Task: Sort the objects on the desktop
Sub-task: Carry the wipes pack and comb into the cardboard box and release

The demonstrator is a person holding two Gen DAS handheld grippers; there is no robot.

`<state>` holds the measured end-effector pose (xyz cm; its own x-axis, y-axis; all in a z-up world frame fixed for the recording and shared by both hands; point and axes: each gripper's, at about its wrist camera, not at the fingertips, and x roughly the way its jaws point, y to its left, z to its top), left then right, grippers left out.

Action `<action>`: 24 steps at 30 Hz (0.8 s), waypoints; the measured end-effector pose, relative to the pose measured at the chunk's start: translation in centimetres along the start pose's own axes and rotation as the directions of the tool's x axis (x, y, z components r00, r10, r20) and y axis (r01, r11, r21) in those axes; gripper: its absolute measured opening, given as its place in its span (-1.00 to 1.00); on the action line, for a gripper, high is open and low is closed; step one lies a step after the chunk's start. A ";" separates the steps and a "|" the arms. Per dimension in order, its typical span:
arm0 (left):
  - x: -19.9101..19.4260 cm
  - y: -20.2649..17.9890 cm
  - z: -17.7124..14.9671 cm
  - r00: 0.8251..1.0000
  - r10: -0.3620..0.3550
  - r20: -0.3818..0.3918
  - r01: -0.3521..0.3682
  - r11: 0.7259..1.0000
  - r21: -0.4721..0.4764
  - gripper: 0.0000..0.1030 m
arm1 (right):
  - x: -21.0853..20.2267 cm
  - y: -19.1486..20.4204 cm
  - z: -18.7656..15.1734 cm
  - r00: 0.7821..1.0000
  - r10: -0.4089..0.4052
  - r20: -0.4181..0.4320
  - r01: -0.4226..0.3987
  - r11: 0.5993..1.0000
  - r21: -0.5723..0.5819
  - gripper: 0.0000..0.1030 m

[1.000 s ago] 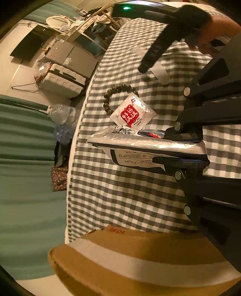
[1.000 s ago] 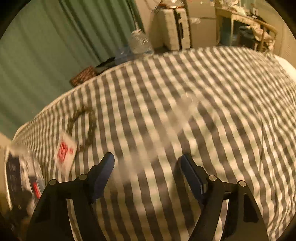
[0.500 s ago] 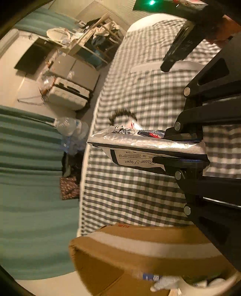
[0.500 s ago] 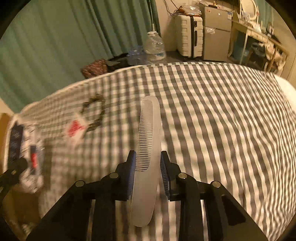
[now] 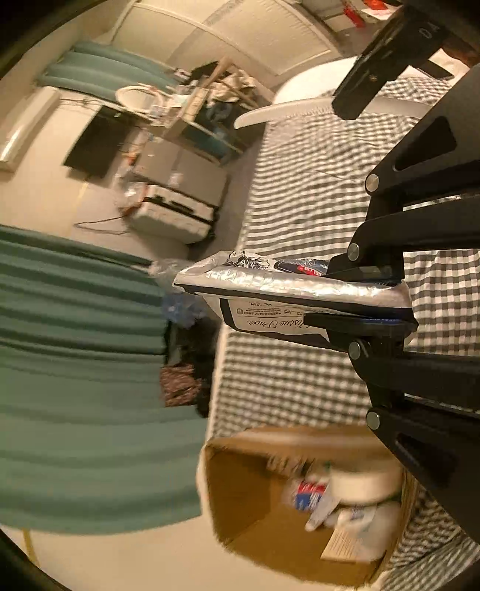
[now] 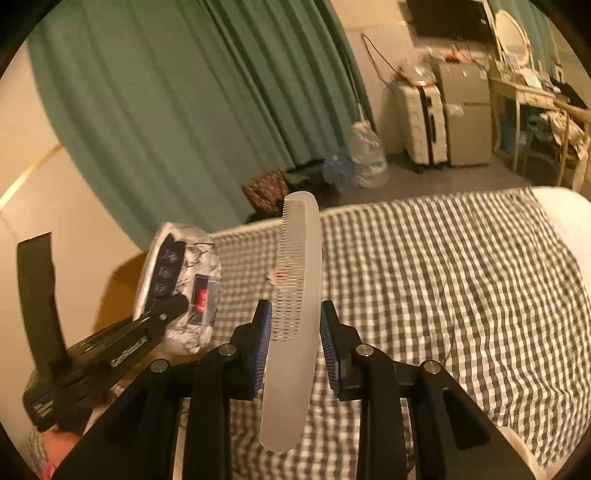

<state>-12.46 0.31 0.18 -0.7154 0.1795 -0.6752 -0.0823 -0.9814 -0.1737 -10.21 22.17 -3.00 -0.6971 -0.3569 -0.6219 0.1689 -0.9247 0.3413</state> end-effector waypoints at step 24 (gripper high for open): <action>1.3 23.8 -1.7 0.961 0.244 -0.131 -0.267 0.943 -0.200 -0.78 | 15.3 25.0 -1.7 0.939 0.238 -0.248 -0.297 0.925 -0.238 -0.49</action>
<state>-14.16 -22.66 -6.00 -0.6167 -0.0580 -0.7851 0.2518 -0.9594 -0.1269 -15.42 -6.58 -5.19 -0.4414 -0.5882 -0.6776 0.5292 -0.7805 0.3329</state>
